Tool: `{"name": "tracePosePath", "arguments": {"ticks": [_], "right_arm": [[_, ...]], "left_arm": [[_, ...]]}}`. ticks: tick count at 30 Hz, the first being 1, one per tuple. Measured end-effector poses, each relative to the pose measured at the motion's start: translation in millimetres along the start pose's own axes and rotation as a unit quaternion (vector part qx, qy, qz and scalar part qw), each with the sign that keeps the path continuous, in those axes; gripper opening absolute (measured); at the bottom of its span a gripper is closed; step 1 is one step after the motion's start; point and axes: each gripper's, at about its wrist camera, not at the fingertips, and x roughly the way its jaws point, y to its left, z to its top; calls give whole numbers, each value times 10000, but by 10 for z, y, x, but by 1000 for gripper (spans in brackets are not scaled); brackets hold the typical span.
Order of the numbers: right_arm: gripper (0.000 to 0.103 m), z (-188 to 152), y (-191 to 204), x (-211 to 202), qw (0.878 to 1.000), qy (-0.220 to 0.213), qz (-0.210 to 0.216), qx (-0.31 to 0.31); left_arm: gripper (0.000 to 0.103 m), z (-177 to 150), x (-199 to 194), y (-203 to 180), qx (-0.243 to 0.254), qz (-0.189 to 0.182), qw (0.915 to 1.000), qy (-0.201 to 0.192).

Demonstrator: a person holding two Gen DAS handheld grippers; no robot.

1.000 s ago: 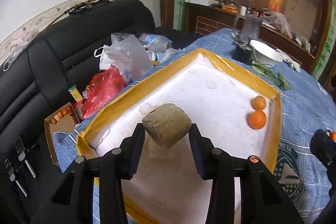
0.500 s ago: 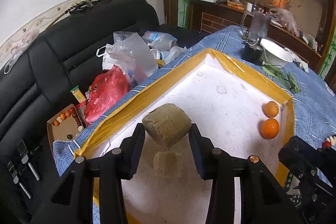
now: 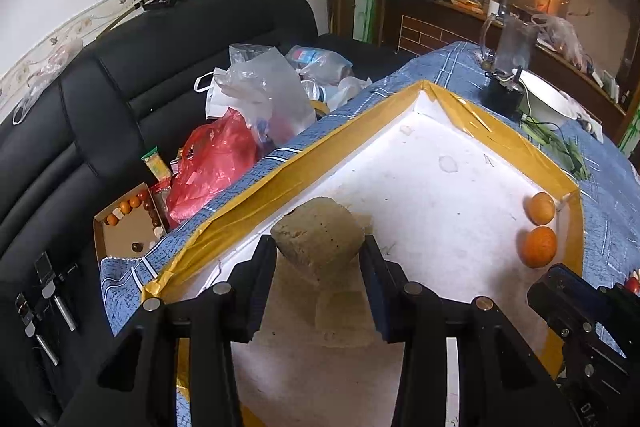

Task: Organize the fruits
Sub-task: 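Lower bun and plum into the tray and open both tools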

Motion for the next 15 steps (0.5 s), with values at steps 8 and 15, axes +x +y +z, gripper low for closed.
{"name": "tracePosePath", "arguments": {"ticks": [8,15], "right_arm": [[25,-13,-24,114,9998,168,-138,-24],[25,-20,1,92,9996,160,-205,-108]], "left_arm": [[43,-10,25,20,-22,122,9999,-21],[43,-15,33,35,-75,154,9999,6]]}}
